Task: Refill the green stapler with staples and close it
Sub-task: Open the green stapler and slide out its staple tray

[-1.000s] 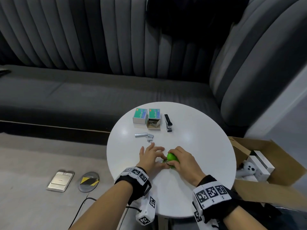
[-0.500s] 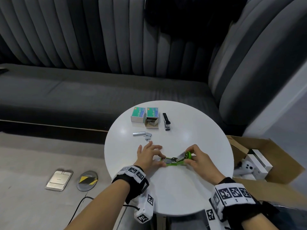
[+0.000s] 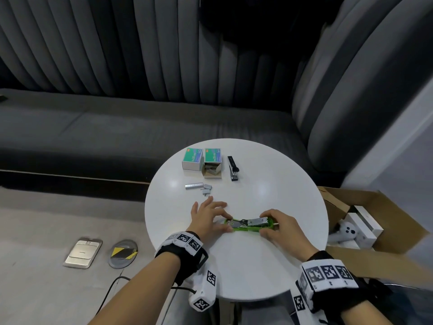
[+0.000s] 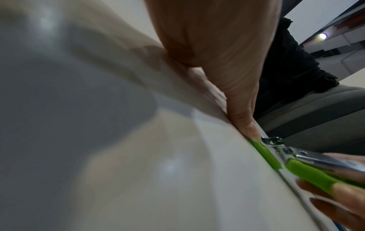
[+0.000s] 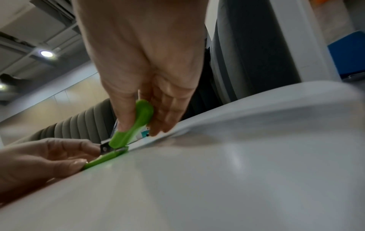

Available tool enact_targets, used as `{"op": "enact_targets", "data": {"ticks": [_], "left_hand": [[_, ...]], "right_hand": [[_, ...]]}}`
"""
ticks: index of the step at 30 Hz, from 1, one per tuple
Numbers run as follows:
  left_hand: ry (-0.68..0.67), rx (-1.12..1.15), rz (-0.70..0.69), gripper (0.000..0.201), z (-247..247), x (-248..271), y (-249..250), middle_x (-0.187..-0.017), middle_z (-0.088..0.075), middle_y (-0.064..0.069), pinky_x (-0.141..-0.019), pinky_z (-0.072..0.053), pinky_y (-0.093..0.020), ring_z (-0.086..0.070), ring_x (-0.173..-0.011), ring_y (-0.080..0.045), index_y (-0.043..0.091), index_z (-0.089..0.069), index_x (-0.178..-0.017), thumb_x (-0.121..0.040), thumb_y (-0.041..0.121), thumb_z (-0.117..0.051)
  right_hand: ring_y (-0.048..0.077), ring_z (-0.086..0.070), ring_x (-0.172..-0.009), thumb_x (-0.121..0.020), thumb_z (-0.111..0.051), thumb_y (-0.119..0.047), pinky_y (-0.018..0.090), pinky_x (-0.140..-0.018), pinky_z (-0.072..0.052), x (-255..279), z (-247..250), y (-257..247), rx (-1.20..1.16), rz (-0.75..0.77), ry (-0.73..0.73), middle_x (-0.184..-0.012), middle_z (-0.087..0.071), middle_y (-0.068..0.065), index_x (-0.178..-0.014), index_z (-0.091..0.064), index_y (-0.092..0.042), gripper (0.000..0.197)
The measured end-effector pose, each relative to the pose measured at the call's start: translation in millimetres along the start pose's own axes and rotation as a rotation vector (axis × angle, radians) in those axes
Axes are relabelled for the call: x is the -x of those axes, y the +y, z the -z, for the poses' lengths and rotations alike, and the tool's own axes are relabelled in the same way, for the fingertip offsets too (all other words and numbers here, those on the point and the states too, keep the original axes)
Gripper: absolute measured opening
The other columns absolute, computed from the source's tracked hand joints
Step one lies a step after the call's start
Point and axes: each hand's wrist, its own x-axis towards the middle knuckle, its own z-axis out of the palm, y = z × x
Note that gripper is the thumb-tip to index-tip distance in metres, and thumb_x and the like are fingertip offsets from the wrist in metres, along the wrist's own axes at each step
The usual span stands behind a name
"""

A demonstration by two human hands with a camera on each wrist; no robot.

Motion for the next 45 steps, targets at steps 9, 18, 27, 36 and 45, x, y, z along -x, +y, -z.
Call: {"op": "enact_targets", "data": {"ticks": [9,18,27,36,45], "left_hand": [[-0.02,-0.028,-0.01,0.027,0.3,-1.7,-0.4,-0.135,-0.049,0.012,-0.115,0.007,-0.046,-0.015,-0.142,-0.013,0.026,-0.07,-0.093,-0.068,0.034,-0.076],[-0.016,-0.025,-0.017,0.033,-1.7,-6.1,-6.0,-0.135,-0.049,0.01,-0.115,0.005,-0.046,-0.016,-0.142,-0.015,0.02,-0.068,-0.094,-0.067,0.035,-0.078],[-0.037,-0.027,-0.006,0.033,-0.2,-7.4,-6.1,-0.137,-0.048,0.01,-0.115,0.006,-0.046,-0.014,-0.143,-0.015,0.018,-0.068,-0.094,-0.067,0.033,-0.077],[-0.047,-0.027,0.008,0.033,-0.6,-9.7,-6.9,-0.137,-0.048,0.01,-0.114,0.006,-0.045,-0.014,-0.143,-0.015,0.014,-0.067,-0.093,-0.067,0.031,-0.078],[-0.023,-0.024,0.009,0.033,-2.7,-9.6,-6.1,-0.138,-0.048,0.009,-0.114,0.005,-0.043,-0.015,-0.143,-0.015,0.013,-0.068,-0.094,-0.068,0.03,-0.077]], "right_hand": [[0.012,-0.059,-0.088,-0.072,-0.074,-0.008,0.026,-0.081,-0.051,-10.8,-19.8,-30.1,-0.042,0.126,0.06,-0.091,-0.06,-0.005,-0.093,-0.061,-0.02,0.027],[0.024,-0.056,-0.094,-0.081,-0.065,-0.024,0.033,-0.082,-0.043,-19.0,-29.9,-44.9,0.311,0.181,0.002,-0.103,-0.059,0.007,-0.111,-0.061,-0.014,0.032],[0.03,-0.054,-0.098,-0.09,-0.051,-0.023,0.032,-0.071,-0.036,-28.7,-35.4,-57.6,0.705,0.213,-0.134,-0.111,-0.051,0.013,-0.11,-0.053,-0.006,0.026],[0.032,-0.054,-0.098,-0.088,-0.054,-0.019,0.032,-0.066,-0.03,-33.7,-41.1,-61.9,0.846,0.254,-0.158,-0.112,-0.051,0.014,-0.112,-0.052,-0.005,0.027],[0.032,-0.051,-0.103,-0.088,-0.055,-0.015,0.032,-0.071,-0.034,-32.9,-41.4,-68.3,0.868,0.252,-0.197,-0.115,-0.049,0.016,-0.115,-0.051,-0.004,0.03]]}}
